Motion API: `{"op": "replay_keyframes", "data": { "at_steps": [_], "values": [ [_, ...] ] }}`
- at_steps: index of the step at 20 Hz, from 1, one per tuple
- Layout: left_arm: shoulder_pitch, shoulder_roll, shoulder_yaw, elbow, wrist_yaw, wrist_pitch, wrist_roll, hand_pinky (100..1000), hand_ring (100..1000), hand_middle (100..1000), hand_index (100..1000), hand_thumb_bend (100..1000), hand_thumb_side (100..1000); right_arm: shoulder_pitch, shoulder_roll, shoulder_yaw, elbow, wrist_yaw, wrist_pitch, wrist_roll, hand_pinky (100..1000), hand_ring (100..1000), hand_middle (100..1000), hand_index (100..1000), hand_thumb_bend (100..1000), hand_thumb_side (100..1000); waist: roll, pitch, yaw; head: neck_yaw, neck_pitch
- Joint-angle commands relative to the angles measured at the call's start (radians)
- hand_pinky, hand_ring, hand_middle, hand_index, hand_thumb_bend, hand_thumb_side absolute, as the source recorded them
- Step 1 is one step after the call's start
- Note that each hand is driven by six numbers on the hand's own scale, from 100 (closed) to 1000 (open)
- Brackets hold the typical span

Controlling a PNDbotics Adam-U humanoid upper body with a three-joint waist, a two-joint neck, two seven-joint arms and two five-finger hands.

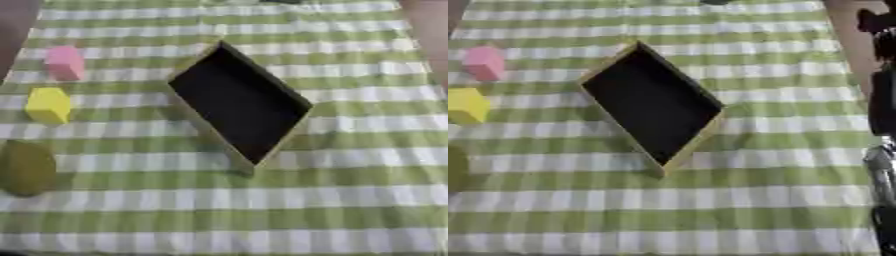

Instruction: Pick up objects on the table and place them in the box.

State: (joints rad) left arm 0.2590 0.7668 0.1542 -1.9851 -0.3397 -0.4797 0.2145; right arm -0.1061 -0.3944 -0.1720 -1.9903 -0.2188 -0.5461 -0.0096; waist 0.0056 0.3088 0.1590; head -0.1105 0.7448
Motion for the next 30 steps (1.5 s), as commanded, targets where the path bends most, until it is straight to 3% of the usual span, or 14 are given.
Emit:
{"op": "replay_keyframes", "data": {
  "at_steps": [1, 7, 15, 23, 30],
  "values": [
    [0.022, 0.055, 0.019, -0.015, -0.075, -0.004, -0.041, 884, 818, 800, 906, 164, 581, 0.002, -0.032, -0.009, -0.01, 0.018, -0.007, -0.004, 899, 982, 581, 871, 100, 601, 0.018, -0.01, 0.004, -0.012, -0.012],
    [0.06, 0.076, 0.009, -0.015, -0.196, 0.001, -0.127, 890, 833, 814, 927, 272, 604, 0.012, -0.034, -0.007, -0.01, 0.034, -0.009, -0.006, 899, 984, 580, 872, 100, 599, 0.02, -0.007, 0.013, -0.024, -0.008],
    [0.067, 0.081, 0.003, -0.015, -0.32, 0.094, -0.194, 909, 855, 837, 966, 437, 521, 0.007, -0.031, -0.003, -0.01, 0.039, 0.003, -0.007, 901, 988, 578, 873, 100, 601, 0.023, -0.002, 0.02, -0.024, -0.009],
    [0.038, 0.118, 0.028, -0.015, -0.224, 0.168, -0.26, 935, 884, 875, 937, 427, 429, 0.01, -0.031, -0.002, -0.01, 0.041, 0.01, -0.004, 901, 989, 577, 874, 100, 601, 0.027, -0.001, 0.024, -0.03, -0.009],
    [0.015, 0.177, 0.055, -0.015, -0.085, 0.239, -0.429, 966, 916, 913, 957, 455, 333, 0.012, -0.034, -0.003, -0.01, 0.047, 0.015, -0.007, 902, 990, 576, 874, 100, 602, 0.036, 0.001, 0.026, -0.033, -0.007]
  ]
}}
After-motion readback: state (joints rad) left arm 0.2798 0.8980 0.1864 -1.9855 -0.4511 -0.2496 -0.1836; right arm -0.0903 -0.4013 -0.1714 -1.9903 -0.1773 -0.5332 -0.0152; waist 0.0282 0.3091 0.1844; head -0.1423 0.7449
